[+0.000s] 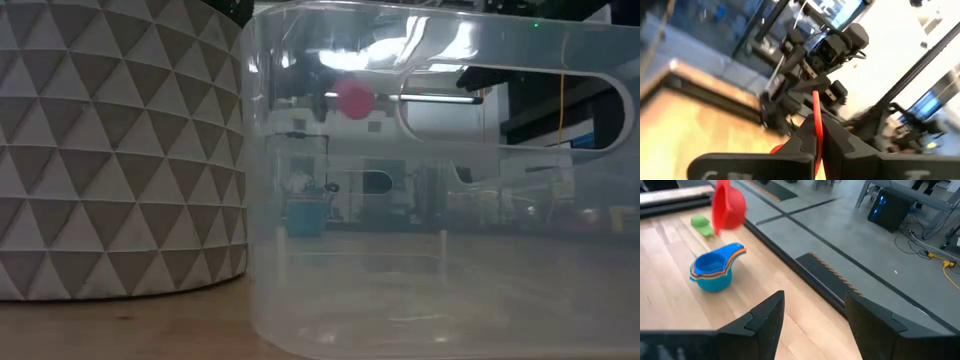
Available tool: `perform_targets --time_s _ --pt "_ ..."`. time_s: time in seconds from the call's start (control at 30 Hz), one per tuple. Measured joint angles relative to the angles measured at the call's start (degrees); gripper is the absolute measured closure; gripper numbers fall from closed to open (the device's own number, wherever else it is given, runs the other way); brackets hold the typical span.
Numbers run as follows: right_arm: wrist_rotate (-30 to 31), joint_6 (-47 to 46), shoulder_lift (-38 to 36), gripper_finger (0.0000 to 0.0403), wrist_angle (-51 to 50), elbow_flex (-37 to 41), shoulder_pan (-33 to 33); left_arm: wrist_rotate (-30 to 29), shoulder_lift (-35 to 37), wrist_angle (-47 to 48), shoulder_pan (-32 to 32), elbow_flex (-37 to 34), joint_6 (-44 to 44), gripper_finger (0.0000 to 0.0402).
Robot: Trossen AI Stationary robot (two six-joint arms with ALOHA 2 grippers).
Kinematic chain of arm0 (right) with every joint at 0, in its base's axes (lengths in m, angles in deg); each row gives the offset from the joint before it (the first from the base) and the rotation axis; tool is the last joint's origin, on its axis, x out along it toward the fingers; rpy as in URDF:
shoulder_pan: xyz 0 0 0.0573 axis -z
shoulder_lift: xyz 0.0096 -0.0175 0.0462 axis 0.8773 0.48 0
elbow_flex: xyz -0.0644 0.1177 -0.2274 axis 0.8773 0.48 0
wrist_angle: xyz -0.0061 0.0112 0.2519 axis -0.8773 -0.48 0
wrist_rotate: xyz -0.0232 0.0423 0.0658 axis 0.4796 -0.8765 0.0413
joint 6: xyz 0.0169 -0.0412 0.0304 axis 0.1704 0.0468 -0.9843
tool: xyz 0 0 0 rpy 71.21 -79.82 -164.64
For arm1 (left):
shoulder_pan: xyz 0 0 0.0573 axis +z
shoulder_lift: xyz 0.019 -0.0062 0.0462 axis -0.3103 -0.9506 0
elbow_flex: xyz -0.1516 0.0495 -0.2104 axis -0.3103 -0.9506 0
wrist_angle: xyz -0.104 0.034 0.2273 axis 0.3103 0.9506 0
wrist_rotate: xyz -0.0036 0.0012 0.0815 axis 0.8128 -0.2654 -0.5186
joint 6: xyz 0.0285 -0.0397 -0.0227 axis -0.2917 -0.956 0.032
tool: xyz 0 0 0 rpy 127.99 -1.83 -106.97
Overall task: Nest measuring cups in basket
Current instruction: Stack the red measuring cup on top of the blue measuring cup
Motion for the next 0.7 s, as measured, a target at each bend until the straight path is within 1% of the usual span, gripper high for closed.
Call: perform_targets --time_s 0.1,0.2,0.3,0.37,0.5,0.7 --pt "-0.01 0.0 1.45 0.0191 -0.06 0.0 0.0 3.53 0.0 4.31 2.18 0.0 -4.58 0.0399" --pt "-0.02 -0.02 2.58 0.0191 -0.09 0.0 0.0 6.4 0.0 10.59 3.94 0.0 -6.33 0.0399" --pt "-0.02 0.04 3.14 0.0191 -0.17 0.0 0.0 5.89 0.0 17.66 5.25 -0.52 -4.34 0.0399" --pt "-0.02 0.1 3.26 0.0191 -0.33 0.0 0.0 5.03 0.0 20.12 5.87 -1.71 -3.25 0.0399" --pt "-0.02 0.17 3.26 0.0191 -0.33 0.0 0.0 3.0 0.0 20.99 6.07 -5.87 -2.49 0.0399" --pt "-0.01 0.18 3.26 0.0191 -0.33 0.0 0.0 2.61 0.0 20.87 5.06 -11.87 -3.82 0.0399"
